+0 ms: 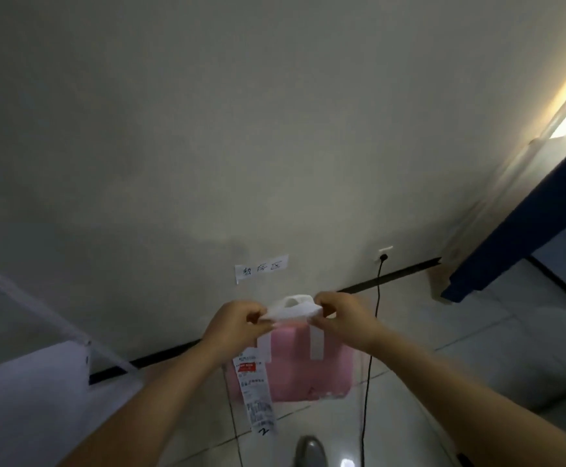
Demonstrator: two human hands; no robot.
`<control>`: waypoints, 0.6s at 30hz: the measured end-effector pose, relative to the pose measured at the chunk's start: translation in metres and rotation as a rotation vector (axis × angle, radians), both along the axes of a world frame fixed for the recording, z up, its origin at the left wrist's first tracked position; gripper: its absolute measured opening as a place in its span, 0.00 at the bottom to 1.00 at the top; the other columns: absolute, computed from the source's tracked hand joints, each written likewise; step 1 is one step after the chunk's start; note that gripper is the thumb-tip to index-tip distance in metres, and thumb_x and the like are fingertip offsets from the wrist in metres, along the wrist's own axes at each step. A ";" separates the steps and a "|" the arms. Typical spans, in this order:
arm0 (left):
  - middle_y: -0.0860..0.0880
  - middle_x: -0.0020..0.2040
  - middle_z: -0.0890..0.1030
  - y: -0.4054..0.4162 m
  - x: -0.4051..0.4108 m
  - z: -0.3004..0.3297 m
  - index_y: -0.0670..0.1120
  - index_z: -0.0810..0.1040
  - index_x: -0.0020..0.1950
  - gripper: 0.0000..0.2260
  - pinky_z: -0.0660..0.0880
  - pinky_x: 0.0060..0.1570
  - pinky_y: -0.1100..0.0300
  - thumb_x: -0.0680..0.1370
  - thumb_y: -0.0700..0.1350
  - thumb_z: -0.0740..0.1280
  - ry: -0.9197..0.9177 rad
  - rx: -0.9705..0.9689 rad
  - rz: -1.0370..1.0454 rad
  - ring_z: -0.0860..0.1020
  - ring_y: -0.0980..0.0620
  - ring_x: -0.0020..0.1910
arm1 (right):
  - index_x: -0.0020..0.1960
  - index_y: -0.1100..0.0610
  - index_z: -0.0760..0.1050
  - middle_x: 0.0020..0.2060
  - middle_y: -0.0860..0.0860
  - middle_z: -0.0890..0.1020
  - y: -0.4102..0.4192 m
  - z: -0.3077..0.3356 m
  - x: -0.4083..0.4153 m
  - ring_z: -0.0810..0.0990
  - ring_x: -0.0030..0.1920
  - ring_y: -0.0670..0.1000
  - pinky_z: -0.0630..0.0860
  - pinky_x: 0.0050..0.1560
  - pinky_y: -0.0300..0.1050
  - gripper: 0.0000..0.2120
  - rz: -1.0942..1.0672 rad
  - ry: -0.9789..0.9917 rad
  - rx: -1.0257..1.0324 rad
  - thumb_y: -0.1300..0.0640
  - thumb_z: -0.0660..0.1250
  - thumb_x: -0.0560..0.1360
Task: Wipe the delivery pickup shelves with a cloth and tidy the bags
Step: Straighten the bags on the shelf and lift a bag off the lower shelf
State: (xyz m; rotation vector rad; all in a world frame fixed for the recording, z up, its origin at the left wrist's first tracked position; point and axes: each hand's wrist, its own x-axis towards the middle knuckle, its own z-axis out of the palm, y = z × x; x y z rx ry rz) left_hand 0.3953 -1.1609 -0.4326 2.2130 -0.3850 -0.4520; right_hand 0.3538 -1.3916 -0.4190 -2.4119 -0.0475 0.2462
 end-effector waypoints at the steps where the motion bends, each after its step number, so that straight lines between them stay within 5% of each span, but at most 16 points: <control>1: 0.58 0.26 0.74 -0.007 0.013 -0.005 0.48 0.74 0.30 0.14 0.65 0.29 0.67 0.73 0.48 0.73 0.003 0.009 0.016 0.70 0.61 0.26 | 0.42 0.55 0.76 0.40 0.51 0.81 -0.007 -0.004 0.015 0.79 0.43 0.52 0.78 0.46 0.54 0.05 0.031 0.007 -0.010 0.53 0.68 0.73; 4: 0.52 0.33 0.82 -0.025 0.045 -0.013 0.48 0.82 0.37 0.08 0.73 0.34 0.60 0.72 0.51 0.73 -0.006 0.064 0.041 0.79 0.55 0.32 | 0.46 0.55 0.78 0.42 0.51 0.82 -0.022 -0.017 0.055 0.80 0.43 0.52 0.76 0.45 0.48 0.06 0.135 0.009 -0.052 0.53 0.69 0.74; 9: 0.52 0.35 0.82 -0.049 0.089 -0.037 0.49 0.83 0.41 0.06 0.73 0.34 0.56 0.75 0.49 0.69 -0.180 0.206 -0.036 0.79 0.51 0.34 | 0.46 0.57 0.79 0.37 0.53 0.82 -0.038 -0.054 0.106 0.79 0.36 0.55 0.68 0.34 0.41 0.06 0.212 -0.195 -0.254 0.56 0.65 0.76; 11: 0.52 0.32 0.80 -0.055 0.105 -0.059 0.48 0.81 0.36 0.09 0.69 0.36 0.58 0.74 0.49 0.66 -0.388 0.287 -0.087 0.77 0.49 0.33 | 0.44 0.55 0.81 0.34 0.51 0.83 -0.044 -0.079 0.123 0.82 0.36 0.54 0.77 0.46 0.45 0.08 0.239 -0.356 -0.334 0.55 0.63 0.74; 13: 0.53 0.37 0.81 -0.060 0.118 -0.083 0.49 0.81 0.37 0.11 0.69 0.49 0.55 0.72 0.51 0.61 -0.512 0.405 -0.113 0.79 0.49 0.41 | 0.47 0.51 0.82 0.40 0.49 0.85 -0.050 -0.105 0.138 0.84 0.45 0.51 0.75 0.60 0.56 0.15 0.269 -0.375 -0.447 0.52 0.57 0.73; 15: 0.54 0.45 0.82 -0.064 0.131 -0.110 0.51 0.83 0.44 0.12 0.63 0.63 0.45 0.72 0.52 0.60 -0.566 0.488 -0.135 0.78 0.49 0.51 | 0.50 0.50 0.82 0.48 0.48 0.85 -0.054 -0.132 0.151 0.82 0.54 0.52 0.70 0.65 0.60 0.15 0.303 -0.334 -0.526 0.51 0.57 0.74; 18: 0.53 0.46 0.82 -0.069 0.148 -0.156 0.51 0.82 0.48 0.08 0.59 0.66 0.42 0.71 0.50 0.68 -0.612 0.504 -0.158 0.79 0.47 0.52 | 0.51 0.52 0.81 0.49 0.50 0.84 -0.056 -0.176 0.171 0.82 0.54 0.53 0.72 0.64 0.58 0.10 0.321 -0.369 -0.547 0.54 0.64 0.73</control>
